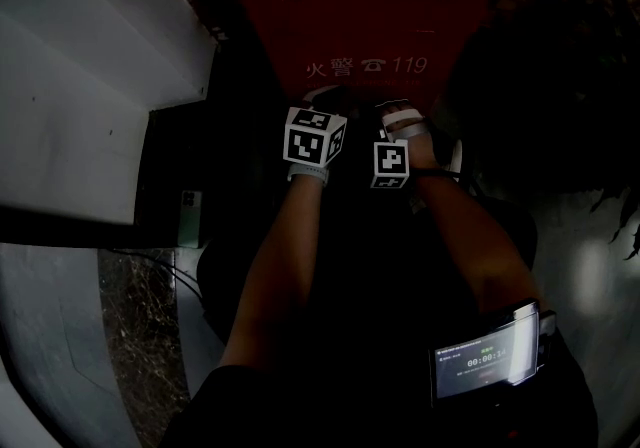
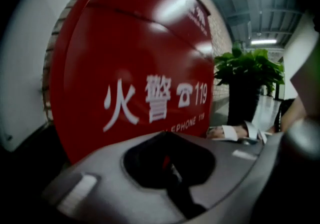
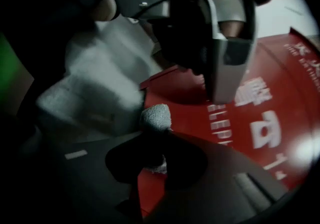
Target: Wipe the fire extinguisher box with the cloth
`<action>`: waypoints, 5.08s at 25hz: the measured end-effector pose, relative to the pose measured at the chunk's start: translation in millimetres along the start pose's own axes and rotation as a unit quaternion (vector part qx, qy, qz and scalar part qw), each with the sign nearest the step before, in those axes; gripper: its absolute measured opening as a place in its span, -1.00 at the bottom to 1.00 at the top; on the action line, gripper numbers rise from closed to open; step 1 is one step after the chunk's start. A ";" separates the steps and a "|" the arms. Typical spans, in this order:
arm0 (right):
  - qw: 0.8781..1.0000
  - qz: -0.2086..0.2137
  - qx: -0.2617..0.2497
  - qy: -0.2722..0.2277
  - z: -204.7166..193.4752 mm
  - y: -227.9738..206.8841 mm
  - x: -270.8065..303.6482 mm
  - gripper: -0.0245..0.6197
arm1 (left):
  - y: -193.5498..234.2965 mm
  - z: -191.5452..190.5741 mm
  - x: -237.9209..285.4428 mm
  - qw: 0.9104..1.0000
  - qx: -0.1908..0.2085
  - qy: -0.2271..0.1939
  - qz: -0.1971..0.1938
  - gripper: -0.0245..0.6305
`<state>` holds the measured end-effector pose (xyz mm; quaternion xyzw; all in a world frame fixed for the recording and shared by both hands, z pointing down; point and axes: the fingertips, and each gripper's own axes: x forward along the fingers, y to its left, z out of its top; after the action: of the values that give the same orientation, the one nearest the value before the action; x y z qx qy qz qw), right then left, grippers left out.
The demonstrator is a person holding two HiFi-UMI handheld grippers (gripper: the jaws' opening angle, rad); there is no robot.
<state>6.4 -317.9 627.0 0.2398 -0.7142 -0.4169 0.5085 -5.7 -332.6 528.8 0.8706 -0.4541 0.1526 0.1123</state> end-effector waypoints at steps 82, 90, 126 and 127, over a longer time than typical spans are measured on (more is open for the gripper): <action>0.993 0.050 0.102 -0.032 26.9 2.1 20.2 -0.73 | 24.8 -79.9 10.0 0.994 -0.057 0.085 0.044 -0.92; 0.989 -0.091 0.076 -0.093 55.8 -109.0 -68.5 -0.71 | -19.2 88.6 -41.4 0.988 0.119 -0.101 0.006 -0.92; 0.969 -0.223 0.050 -0.094 96.5 -248.7 -118.6 -0.72 | 54.0 132.5 -104.8 0.978 0.014 -0.198 0.063 -0.92; 0.970 -0.217 0.053 -0.095 95.0 -238.4 -112.1 -0.72 | 54.2 123.7 -99.7 0.979 0.009 -0.191 0.064 -0.92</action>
<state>-59.8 -326.7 354.9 0.3751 -0.7114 -0.4995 0.3222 -84.0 -328.9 380.4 0.8536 -0.5208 -0.0060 0.0058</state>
